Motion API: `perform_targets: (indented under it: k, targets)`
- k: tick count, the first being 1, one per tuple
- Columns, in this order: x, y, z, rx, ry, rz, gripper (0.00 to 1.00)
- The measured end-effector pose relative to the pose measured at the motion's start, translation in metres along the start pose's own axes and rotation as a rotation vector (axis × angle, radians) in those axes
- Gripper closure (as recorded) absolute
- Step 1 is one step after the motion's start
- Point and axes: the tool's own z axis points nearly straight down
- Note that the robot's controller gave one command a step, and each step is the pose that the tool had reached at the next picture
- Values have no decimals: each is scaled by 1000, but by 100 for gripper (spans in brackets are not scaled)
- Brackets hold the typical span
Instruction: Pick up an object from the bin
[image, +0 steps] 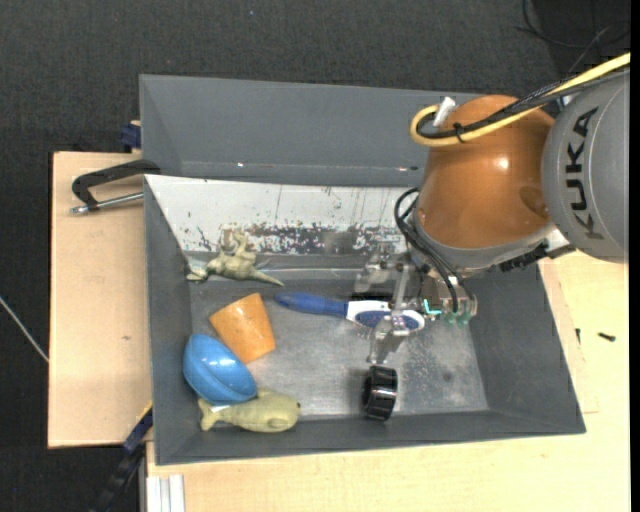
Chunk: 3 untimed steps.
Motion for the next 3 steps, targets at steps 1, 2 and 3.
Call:
perform_targets:
  k: [1,2,3]
  targets:
    - [-34,-23,111,1,-3,-168,0]
    - [-95,-57,157,0,-11,-396,0]
    - [-99,-55,154,-1,-28,-394,100]
